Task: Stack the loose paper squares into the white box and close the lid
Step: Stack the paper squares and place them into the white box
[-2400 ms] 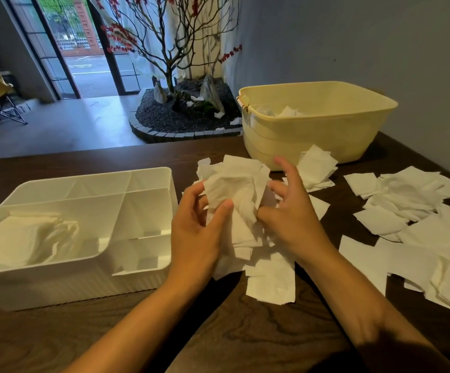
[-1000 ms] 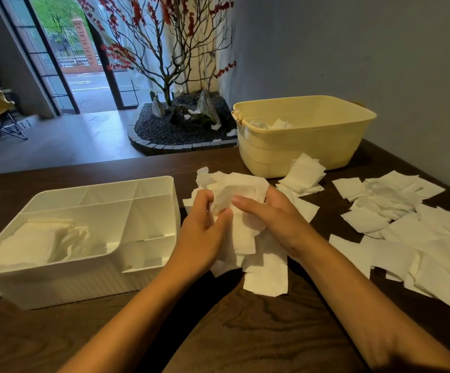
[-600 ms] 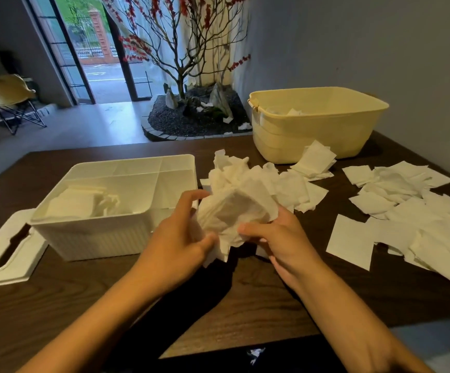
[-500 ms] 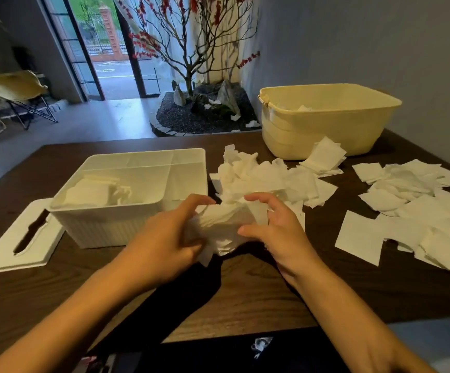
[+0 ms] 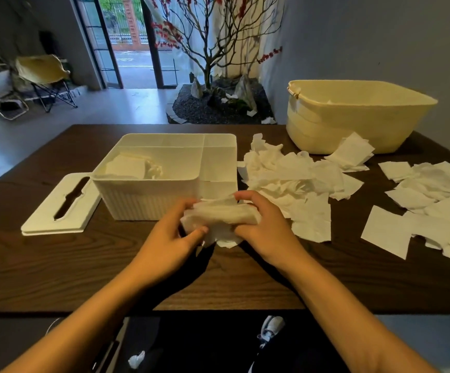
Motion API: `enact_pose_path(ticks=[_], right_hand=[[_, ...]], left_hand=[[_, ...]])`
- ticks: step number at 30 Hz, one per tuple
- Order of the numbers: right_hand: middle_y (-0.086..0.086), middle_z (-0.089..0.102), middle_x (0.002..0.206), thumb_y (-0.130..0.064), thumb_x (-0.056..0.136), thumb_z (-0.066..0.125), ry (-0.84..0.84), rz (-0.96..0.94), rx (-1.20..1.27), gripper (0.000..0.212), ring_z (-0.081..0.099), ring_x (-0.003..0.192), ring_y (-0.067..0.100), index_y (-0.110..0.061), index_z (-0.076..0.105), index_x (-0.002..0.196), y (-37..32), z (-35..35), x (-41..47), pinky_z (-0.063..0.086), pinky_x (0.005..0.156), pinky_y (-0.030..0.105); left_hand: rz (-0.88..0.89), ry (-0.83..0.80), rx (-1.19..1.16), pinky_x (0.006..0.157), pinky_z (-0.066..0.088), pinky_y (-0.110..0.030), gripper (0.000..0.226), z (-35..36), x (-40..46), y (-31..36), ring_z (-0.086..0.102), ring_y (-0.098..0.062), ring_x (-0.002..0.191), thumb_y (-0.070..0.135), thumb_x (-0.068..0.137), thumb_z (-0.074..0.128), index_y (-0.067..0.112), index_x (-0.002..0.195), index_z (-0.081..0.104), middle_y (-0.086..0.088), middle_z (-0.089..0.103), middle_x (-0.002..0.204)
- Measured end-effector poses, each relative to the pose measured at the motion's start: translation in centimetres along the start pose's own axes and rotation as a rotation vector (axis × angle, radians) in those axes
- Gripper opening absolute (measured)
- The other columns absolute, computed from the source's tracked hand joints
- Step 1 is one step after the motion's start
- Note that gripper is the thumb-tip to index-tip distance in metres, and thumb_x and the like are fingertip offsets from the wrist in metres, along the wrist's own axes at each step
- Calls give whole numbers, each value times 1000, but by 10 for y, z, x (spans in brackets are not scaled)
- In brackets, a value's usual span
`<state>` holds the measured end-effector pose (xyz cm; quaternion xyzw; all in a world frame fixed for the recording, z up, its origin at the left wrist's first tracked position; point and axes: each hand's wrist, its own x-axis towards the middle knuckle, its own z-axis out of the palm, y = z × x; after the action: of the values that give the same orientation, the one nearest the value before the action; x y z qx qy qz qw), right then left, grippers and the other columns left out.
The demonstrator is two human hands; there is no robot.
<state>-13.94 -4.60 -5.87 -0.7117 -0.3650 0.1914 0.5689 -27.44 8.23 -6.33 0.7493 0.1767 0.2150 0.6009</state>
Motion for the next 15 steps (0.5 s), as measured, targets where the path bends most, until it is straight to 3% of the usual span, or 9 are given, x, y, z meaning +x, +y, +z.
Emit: enact_pose_path(ticks=[3,6,8,12,15], right_hand=[[-14,65,102,-3,80,72,26,-39,-15,45,61,89,-3,-33,61,112,-6,6,2,48,72,9],[-12,63,108,-2,79,72,-6,-14,-67,53,60,93,-1,-32,58,120,-1,-3,-4,50,76,12],[-10,63,110,5,77,69,-54,24,-81,58,61,92,1,-32,57,119,2,-8,-7,52,76,19],[-16,63,98,9,79,65,-14,-60,-66,53,59,85,-10,-36,58,104,-7,-1,-6,46,71,8],[-14,67,99,5,82,70,67,-122,20,46,64,90,-1,-35,62,104,-11,-1,-4,51,77,15]], left_hand=[[89,46,102,86,54,-25,35,4,6,7,68,-10,99,2,96,57,29,116,63,7,72,103],[-19,8,-98,88,56,-47,22,0,3,-1,65,-25,95,4,96,57,21,107,64,-9,68,101],[-98,-45,-267,87,55,-49,22,-3,-1,-4,62,-31,96,4,95,60,20,111,61,-19,63,107],[75,-67,-8,90,56,-32,40,6,2,2,67,-17,107,1,93,63,30,121,59,2,71,111],[116,51,-107,91,55,-24,43,5,5,6,68,-9,110,-2,93,63,25,126,60,8,73,115]])
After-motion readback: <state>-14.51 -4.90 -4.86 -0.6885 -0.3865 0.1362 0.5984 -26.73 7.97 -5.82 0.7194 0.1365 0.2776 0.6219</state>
